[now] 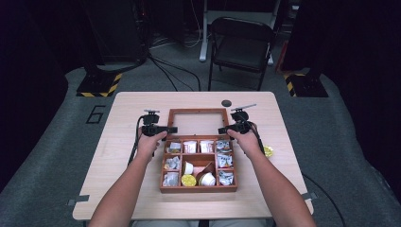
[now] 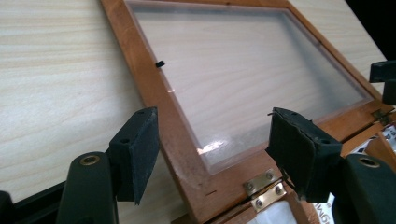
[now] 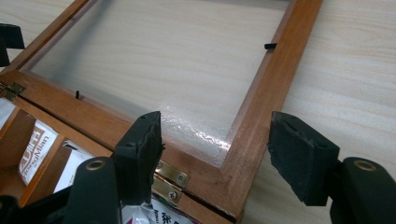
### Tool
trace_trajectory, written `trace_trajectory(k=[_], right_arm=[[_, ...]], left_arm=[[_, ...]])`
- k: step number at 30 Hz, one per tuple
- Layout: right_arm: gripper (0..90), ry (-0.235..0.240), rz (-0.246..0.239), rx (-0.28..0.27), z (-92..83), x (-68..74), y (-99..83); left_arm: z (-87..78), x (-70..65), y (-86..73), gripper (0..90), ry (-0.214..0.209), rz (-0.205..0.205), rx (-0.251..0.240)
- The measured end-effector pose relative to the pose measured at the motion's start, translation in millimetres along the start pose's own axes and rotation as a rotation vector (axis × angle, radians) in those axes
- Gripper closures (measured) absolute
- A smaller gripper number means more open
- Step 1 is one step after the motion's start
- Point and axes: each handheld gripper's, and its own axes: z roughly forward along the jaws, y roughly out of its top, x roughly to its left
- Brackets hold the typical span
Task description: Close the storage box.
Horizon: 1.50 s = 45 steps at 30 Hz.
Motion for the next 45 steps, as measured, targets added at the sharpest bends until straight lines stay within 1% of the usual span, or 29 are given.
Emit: trace_trajectory(k=[1, 2, 3, 4, 5, 6, 8, 11, 12, 14, 15, 16, 17, 20, 24, 25, 26, 27, 29, 31, 33, 36, 39, 40, 42, 45], right_arm=[[34.7, -0.001, 0.006, 0.004, 0.0, -0.5, -0.3], [34.7, -0.002, 0.002, 0.003, 0.7, -1.8, -0.8], [34.7, -0.003, 0.013, 0.005, 1.1, -1.9, -1.2], [34.7, -0.002, 0.009, 0.007, 2.0, -2.7, -1.8], [34.7, -0.003, 0.016, 0.012, 2.5, -2.5, -2.2], [34.7, 0.0, 0.009, 0.012, 3.4, -3.4, -2.9], [34.4, 0.001, 0.024, 0.019, 4.5, -2.4, -3.3], [34.3, 0.002, 0.016, 0.019, 5.3, -3.4, -3.7], [34.3, 0.004, 0.019, 0.019, 5.4, -3.8, -3.9], [34.3, 0.009, 0.028, 0.019, 5.7, -4.9, -4.7], [34.3, 0.01, 0.037, 0.021, 6.0, -4.9, -4.9], [34.2, 0.011, 0.035, 0.021, 6.6, -5.7, -5.4], [34.1, 0.011, 0.038, 0.023, 7.1, -6.0, -5.7], [33.3, 0.022, 0.047, 0.026, 8.5, -7.7, -6.0], [32.7, 0.021, 0.054, 0.024, 9.4, -7.9, -5.6], [32.6, 0.022, 0.055, 0.024, 9.6, -7.9, -5.6], [32.5, 0.022, 0.055, 0.026, 9.6, -7.9, -5.4], [32.1, 0.022, 0.056, 0.027, 9.8, -7.8, -5.3], [31.4, 0.03, 0.062, 0.031, 10.5, -8.4, -5.3], [31.2, 0.037, 0.075, 0.032, 10.9, -9.3, -5.4], [31.2, 0.039, 0.075, 0.031, 11.2, -9.9, -5.4], [31.0, 0.042, 0.078, 0.033, 11.4, -10.4, -5.4], [30.5, 0.053, 0.086, 0.034, 12.2, -11.7, -5.4], [30.2, 0.055, 0.088, 0.034, 12.5, -12.6, -5.5], [30.0, 0.065, 0.103, 0.041, 12.8, -13.8, -5.5], [29.5, 0.06, 0.102, 0.042, 13.2, -13.4, -5.2]], left_arm=[[0.1, 0.3, -0.4, 33.4, 0.0, -0.009, 0.006], [0.7, 1.2, -0.5, 33.3, -0.002, -0.005, 0.011], [1.4, 1.3, -0.8, 33.2, -0.006, -0.008, 0.019], [2.3, 0.9, -1.2, 33.3, -0.008, -0.012, 0.022], [2.9, 1.0, -1.3, 33.3, -0.01, -0.008, 0.027], [3.9, 0.5, -1.5, 33.4, -0.013, -0.01, 0.026], [5.5, 0.1, -2.1, 33.4, -0.007, -0.009, 0.026], [6.5, 1.0, -2.3, 33.4, -0.009, -0.021, 0.028], [6.5, 1.3, -2.1, 33.3, -0.012, -0.029, 0.03], [7.2, 2.8, -2.2, 33.3, -0.015, -0.028, 0.034], [7.9, 3.0, -2.4, 33.3, -0.012, -0.031, 0.03], [8.7, 2.7, -2.8, 33.2, -0.01, -0.036, 0.024], [9.3, 3.2, -3.0, 33.2, -0.009, -0.028, 0.028], [10.5, 3.5, -3.7, 32.9, -0.005, -0.028, 0.042], [10.9, 3.9, -4.0, 32.8, -0.009, -0.035, 0.041], [10.8, 4.7, -3.9, 32.8, -0.013, -0.032, 0.041], [10.9, 4.4, -4.0, 32.8, -0.013, -0.041, 0.04], [11.0, 5.1, -3.8, 32.8, -0.013, -0.032, 0.043], [12.0, 4.2, -4.3, 32.7, -0.011, -0.047, 0.039], [12.6, 4.6, -4.6, 32.7, -0.008, -0.046, 0.049], [13.6, 5.7, -4.8, 32.8, -0.006, -0.037, 0.053], [15.5, 5.9, -5.4, 32.6, -0.006, -0.054, 0.048], [16.5, 7.3, -6.1, 32.5, -0.009, -0.054, 0.047], [16.7, 7.4, -6.4, 32.5, -0.013, -0.066, 0.045], [17.0, 8.3, -6.4, 32.6, -0.016, -0.061, 0.045], [17.6, 8.1, -6.2, 32.5, -0.016, -0.064, 0.047]])
